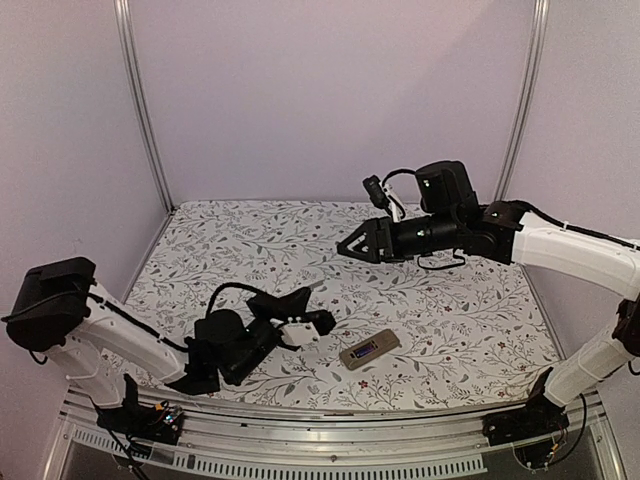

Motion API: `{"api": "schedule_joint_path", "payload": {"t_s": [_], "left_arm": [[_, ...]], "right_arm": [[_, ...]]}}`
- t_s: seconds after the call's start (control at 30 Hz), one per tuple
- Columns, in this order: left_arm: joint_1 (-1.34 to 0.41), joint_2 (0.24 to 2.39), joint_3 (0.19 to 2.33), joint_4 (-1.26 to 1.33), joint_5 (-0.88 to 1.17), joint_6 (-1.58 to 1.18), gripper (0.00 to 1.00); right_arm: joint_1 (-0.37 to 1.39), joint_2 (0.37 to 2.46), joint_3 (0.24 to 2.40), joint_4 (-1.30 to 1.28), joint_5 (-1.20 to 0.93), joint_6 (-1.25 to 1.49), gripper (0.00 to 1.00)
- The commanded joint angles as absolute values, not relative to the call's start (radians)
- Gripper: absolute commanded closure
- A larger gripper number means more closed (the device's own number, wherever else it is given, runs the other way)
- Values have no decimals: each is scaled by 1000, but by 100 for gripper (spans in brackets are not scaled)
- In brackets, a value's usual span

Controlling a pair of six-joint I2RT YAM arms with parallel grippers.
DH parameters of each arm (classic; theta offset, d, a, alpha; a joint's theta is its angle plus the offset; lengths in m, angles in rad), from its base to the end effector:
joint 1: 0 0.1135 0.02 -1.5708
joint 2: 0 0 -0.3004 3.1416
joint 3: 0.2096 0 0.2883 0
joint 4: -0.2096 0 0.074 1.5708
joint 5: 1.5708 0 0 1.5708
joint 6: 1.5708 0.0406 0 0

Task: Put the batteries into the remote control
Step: Pass from the left arm to the right

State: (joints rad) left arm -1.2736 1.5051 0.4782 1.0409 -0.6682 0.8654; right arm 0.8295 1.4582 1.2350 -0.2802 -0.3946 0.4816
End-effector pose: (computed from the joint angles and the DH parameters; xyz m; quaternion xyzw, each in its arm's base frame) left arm 0.1129 -0.2827 0.2045 0.4695 0.5235 0.0891 0.7054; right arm 0.2398 0.2850 0.3543 -0.2443 0.8142 0.4379 0.2926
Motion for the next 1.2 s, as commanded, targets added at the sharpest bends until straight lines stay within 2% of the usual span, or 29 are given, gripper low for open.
{"api": "schedule_joint_path", "payload": {"t_s": [0.0, 0.13, 0.3, 0.63, 0.73, 0.83, 0.9, 0.97, 1.17], "left_arm": [[-1308, 1750, 490, 1835, -752, 1588, 100], [-1316, 1847, 547, 1841, -737, 1666, 100], [-1316, 1839, 551, 1840, -733, 1657, 100], [-1324, 1808, 563, 1841, -686, 1693, 100], [-1322, 1776, 549, 1839, -676, 1675, 100], [-1330, 1755, 523, 1839, -624, 1697, 100], [-1335, 1753, 520, 1839, -592, 1729, 100], [-1340, 1751, 521, 1839, -567, 1745, 100], [-1346, 1740, 523, 1839, -523, 1770, 100]], "right_arm": [[833, 1463, 1225, -275, -457, 570, 41], [848, 1481, 1226, -267, -453, 575, 42], [847, 1485, 1203, -304, -388, 577, 42], [849, 1580, 1233, -301, -478, 546, 45], [850, 1518, 1209, -293, -483, 363, 43], [850, 1410, 1163, -279, -461, 53, 35], [850, 1346, 1141, -270, -470, -171, 26], [849, 1320, 1133, -269, -498, -320, 22], [850, 1411, 1223, -408, -479, -579, 23]]}}
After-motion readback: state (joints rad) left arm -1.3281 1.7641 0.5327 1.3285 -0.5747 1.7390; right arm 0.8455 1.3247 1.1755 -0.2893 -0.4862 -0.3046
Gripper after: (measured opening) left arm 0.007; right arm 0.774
